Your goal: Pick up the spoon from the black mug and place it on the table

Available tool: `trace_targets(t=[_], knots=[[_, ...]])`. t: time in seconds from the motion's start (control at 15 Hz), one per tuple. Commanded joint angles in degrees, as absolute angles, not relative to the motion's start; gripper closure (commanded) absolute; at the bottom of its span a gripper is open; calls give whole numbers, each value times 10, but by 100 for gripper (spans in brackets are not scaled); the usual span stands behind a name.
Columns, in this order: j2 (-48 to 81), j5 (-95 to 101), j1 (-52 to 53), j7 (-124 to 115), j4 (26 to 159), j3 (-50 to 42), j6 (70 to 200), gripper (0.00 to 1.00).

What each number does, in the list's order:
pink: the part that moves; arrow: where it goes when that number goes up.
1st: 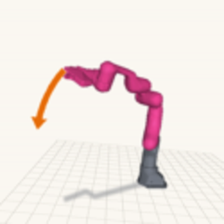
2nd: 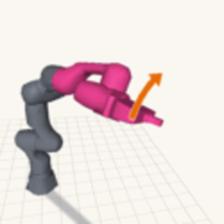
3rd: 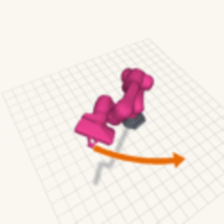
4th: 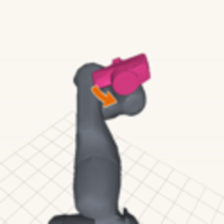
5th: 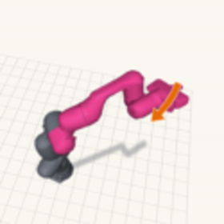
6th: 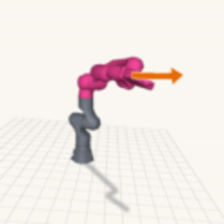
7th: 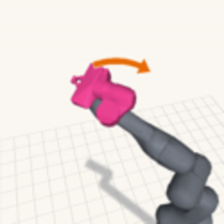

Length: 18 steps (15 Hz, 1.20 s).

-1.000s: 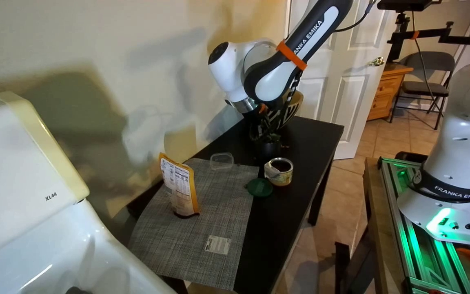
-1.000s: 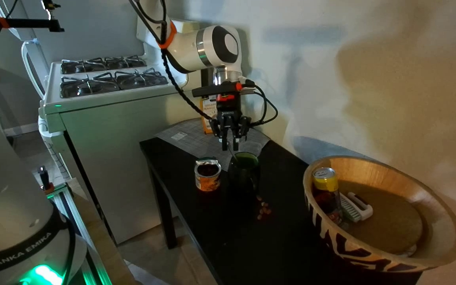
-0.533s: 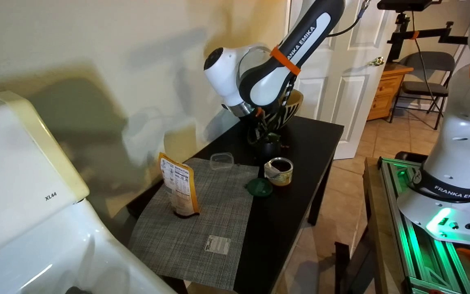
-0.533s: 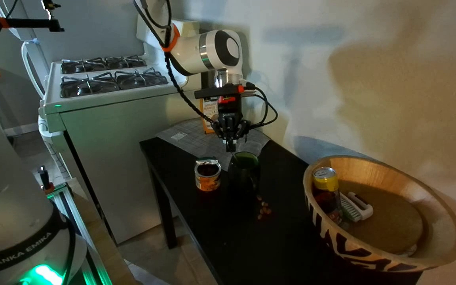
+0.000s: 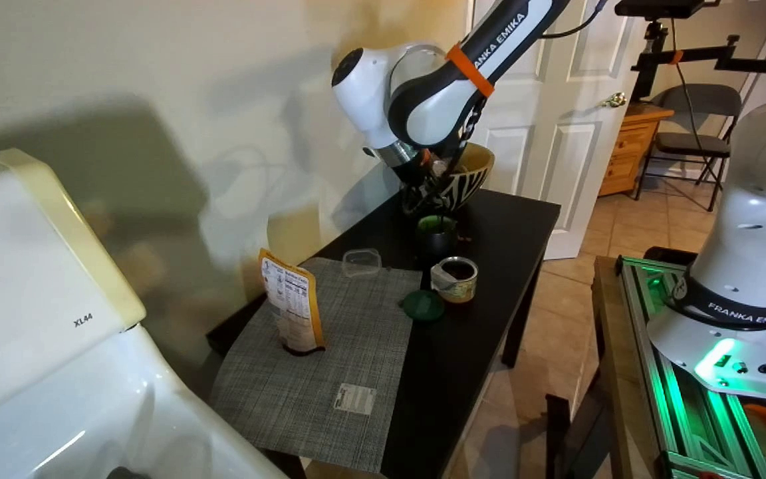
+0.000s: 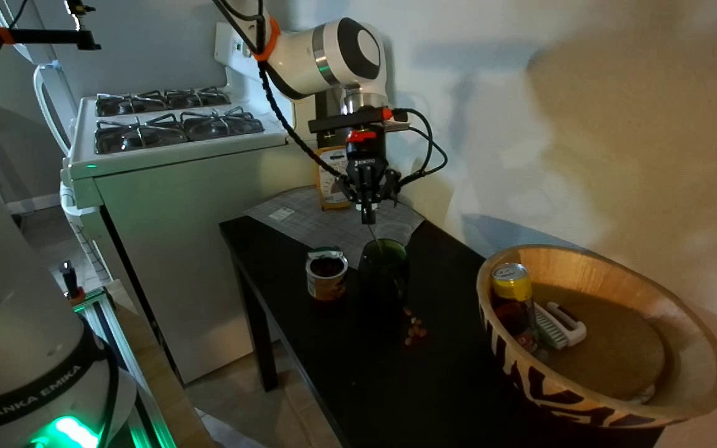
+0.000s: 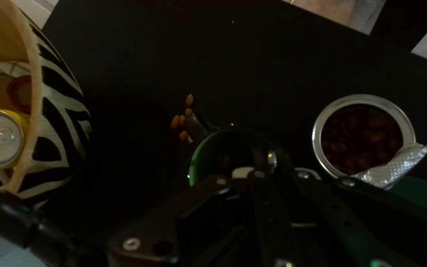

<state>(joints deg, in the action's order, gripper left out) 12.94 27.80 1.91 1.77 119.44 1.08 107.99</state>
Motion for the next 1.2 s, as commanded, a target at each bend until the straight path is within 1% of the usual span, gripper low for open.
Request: trace_targets(t=[0.0,0.6,0.87,1.13], knots=[[99,267,4,65,1195,-2,1063,98],[53,179,-26,182,1186,-9,1068,98],[14,179,-16,197,1185,-4,1048,98],[-18,197,16,178,1184,25,1047,98]])
